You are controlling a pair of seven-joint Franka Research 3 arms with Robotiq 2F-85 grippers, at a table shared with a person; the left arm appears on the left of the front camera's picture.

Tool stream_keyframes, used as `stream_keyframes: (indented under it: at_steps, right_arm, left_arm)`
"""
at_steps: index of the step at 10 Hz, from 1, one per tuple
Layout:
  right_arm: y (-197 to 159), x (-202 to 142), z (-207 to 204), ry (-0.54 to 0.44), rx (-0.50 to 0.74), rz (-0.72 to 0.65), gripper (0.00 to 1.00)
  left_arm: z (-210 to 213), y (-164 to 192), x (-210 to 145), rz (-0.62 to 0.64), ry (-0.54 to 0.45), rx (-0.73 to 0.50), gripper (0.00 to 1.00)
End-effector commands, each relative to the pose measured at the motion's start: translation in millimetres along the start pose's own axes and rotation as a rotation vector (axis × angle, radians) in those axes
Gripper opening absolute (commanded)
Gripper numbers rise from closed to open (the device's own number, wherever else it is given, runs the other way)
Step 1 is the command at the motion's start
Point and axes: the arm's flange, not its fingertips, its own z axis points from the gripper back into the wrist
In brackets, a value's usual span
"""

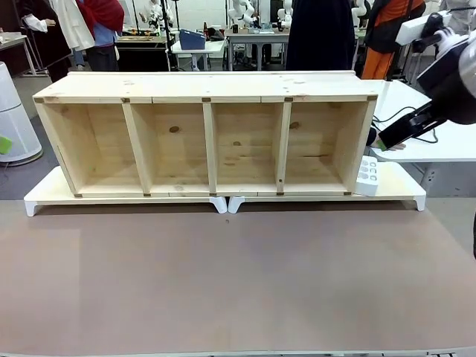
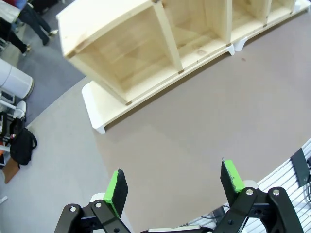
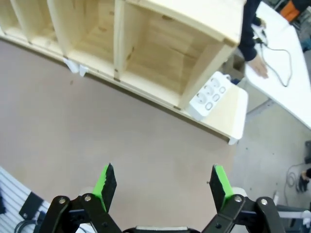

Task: Perform cable management.
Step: When the cord part of the Power Cable appears at the lower middle area of the table and stops, grasp the cord part of the Power Cable.

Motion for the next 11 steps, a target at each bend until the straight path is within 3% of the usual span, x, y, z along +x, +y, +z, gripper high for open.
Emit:
stream_keyframes:
  at_steps: [1,5,6,7,11]
  right_arm:
    - [11.6,-83.4,-8.8,-0.043,-0.047,-0.072,1.0]
    - [4.9,-94.5,-9.7,-0.043,-0.028,-0.149,1.0]
    - [4.4,-93.8,-13.1,-0.031,-0.017,-0.139,1.0]
    - [-11.8,-12.2,37.5,-0.046,-0.037,-0.122,1.0]
    - [-11.8,-12.2,37.5,-0.046,-0.037,-0.122,1.0]
  left_arm:
    - [-57.8,-36.2,-147.4,0.064,-0.049,0.05,1.0]
    - [-61.4,-30.3,-154.9,0.11,-0.088,0.047,1.0]
    - [27.2,6.4,-13.4,0.068,-0.039,0.038,1.0]
    - [27.2,6.4,-13.4,0.068,-0.039,0.038,1.0]
    - [27.2,6.4,-13.4,0.068,-0.039,0.038,1.0]
